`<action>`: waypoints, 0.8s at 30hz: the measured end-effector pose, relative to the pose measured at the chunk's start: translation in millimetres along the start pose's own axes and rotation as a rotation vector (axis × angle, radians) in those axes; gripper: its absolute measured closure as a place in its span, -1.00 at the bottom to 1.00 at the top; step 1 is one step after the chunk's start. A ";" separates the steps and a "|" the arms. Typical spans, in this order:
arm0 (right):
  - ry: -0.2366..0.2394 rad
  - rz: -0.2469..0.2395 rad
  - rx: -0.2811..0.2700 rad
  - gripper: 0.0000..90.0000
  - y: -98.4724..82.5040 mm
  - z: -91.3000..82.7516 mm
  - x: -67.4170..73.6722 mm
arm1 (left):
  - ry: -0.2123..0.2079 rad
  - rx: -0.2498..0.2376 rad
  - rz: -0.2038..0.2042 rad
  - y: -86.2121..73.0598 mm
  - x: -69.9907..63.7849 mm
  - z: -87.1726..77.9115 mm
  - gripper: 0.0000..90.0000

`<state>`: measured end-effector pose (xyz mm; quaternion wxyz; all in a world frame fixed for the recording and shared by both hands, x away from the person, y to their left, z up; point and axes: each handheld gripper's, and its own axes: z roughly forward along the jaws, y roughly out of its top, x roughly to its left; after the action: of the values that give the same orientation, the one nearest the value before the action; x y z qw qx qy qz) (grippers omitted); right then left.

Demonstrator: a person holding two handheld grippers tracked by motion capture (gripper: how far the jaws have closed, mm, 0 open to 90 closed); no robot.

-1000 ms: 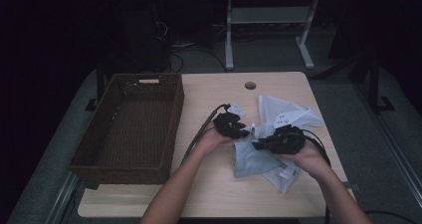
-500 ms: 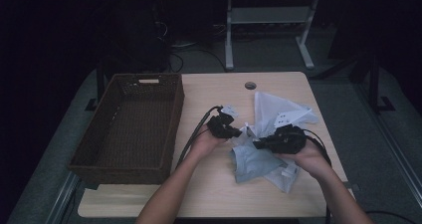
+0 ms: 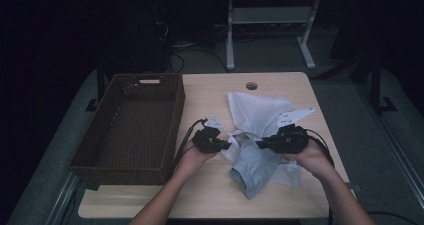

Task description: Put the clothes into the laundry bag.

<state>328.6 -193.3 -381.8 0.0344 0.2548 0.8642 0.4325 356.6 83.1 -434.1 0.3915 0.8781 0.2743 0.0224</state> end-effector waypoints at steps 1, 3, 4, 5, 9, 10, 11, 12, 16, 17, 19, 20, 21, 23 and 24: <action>-0.001 -0.001 -0.001 0.90 -0.1 0.2 -0.3 | 0.002 0.001 0.002 -2.3 -3.5 -2.6 0.97; -0.004 0.001 -0.001 0.90 -0.7 0.4 -1.0 | 0.000 -0.007 0.000 -7.7 -10.2 -8.9 0.97; -0.004 0.001 -0.003 0.90 -1.2 0.7 -1.5 | 0.000 -0.007 0.002 -9.4 -12.2 -11.1 0.97; -0.003 0.002 -0.001 0.90 -1.5 0.8 -1.7 | -0.001 -0.011 0.000 -12.5 -15.9 -14.0 0.97; -0.007 0.008 0.005 0.90 -2.9 1.8 -3.1 | -0.008 -0.010 0.007 -24.4 -29.7 -20.7 0.97; -0.008 0.007 0.005 0.90 -3.2 2.1 -3.4 | -0.008 -0.005 0.013 -27.5 -33.1 -22.0 0.97; -0.009 0.006 0.007 0.90 -3.6 2.7 -3.6 | -0.009 -0.002 0.014 -29.6 -35.4 -22.8 0.97; -0.009 0.008 0.010 0.90 -3.9 3.0 -3.8 | -0.013 0.001 0.015 -32.1 -37.3 -23.6 0.97; -0.001 0.008 0.020 0.82 -5.1 6.7 -3.7 | -0.011 0.001 0.015 -38.3 -38.2 -24.2 0.97; 0.003 0.011 0.020 0.75 -4.9 6.7 -3.4 | -0.014 0.002 0.016 -38.8 -37.2 -24.5 0.97; 0.006 0.019 0.015 0.59 -2.9 4.5 -1.6 | -0.017 -0.004 0.014 -39.5 -36.9 -24.6 0.97; 0.009 0.017 0.012 0.52 -1.9 3.0 -0.3 | -0.018 -0.007 0.014 -39.9 -36.6 -24.9 0.97; 0.007 0.013 0.000 0.40 0.3 -0.5 2.4 | -0.018 -0.007 0.016 -40.2 -36.6 -25.1 0.97; 0.012 0.014 -0.017 0.30 2.6 -5.9 6.3 | -0.019 -0.007 0.017 -41.0 -36.2 -25.3 0.97; 0.007 0.009 -0.022 0.23 3.2 -8.8 9.0 | -0.020 -0.006 0.014 -41.8 -35.8 -25.1 0.97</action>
<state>319.6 -193.9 -372.5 0.0324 0.2569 0.8582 0.4432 300.4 104.8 -439.7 0.3968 0.8788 0.2643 0.0172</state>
